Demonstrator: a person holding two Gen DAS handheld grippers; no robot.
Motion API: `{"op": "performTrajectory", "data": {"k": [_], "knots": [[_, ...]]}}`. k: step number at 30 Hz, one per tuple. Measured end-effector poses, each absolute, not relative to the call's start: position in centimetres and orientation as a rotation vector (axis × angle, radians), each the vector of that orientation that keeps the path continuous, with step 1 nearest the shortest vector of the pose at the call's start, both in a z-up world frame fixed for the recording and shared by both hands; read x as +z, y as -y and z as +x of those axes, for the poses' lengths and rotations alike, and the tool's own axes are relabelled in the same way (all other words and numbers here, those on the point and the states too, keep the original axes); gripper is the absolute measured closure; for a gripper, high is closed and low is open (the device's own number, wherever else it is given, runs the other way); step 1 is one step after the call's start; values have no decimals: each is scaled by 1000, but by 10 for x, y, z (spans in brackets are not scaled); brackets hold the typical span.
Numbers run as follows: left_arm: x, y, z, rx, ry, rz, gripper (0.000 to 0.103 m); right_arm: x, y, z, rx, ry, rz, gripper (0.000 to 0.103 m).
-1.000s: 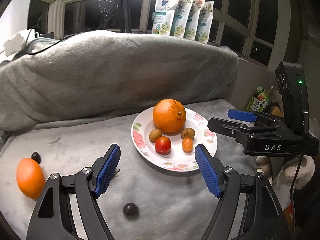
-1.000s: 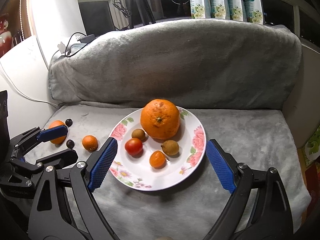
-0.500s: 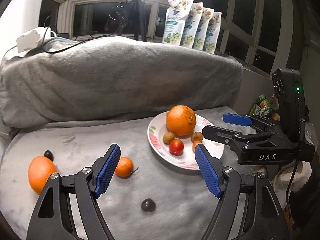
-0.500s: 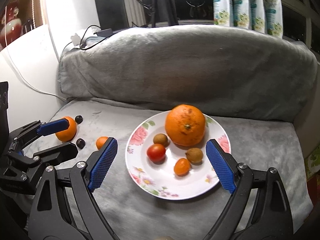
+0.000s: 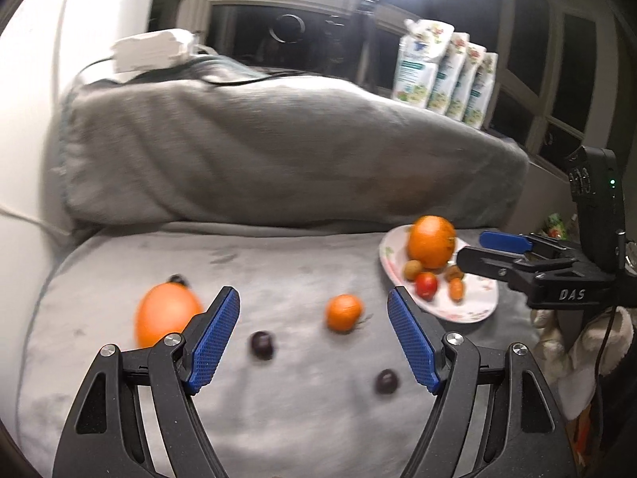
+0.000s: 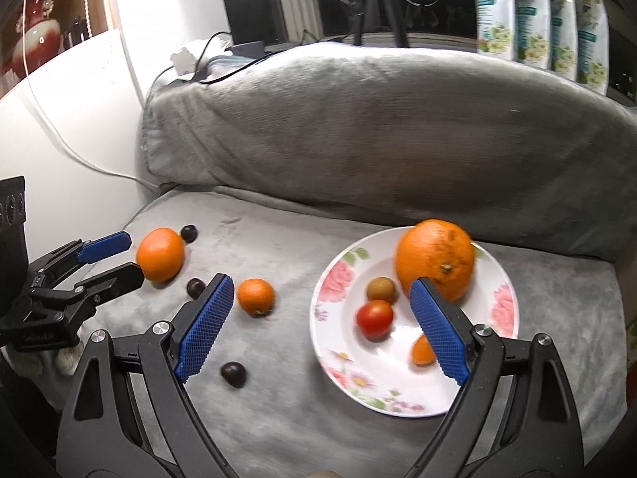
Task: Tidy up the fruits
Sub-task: 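Move both tools toward the large orange on the fleece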
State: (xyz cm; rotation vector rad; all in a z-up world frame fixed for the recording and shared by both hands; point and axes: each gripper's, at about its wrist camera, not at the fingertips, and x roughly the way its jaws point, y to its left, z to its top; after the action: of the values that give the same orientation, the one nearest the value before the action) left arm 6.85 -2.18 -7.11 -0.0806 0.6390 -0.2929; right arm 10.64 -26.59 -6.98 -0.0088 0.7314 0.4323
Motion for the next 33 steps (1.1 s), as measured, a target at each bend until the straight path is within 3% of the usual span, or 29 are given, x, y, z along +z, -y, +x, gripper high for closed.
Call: {"op": "performTrajectory", "data": {"k": [14, 33], "knots": [[-106, -58, 69, -158, -718, -195, 26, -75, 193, 127, 617, -796, 5, 11], [-140, -79, 95, -211, -813, -337, 26, -126, 98, 170, 823, -1034, 191, 11]]}}
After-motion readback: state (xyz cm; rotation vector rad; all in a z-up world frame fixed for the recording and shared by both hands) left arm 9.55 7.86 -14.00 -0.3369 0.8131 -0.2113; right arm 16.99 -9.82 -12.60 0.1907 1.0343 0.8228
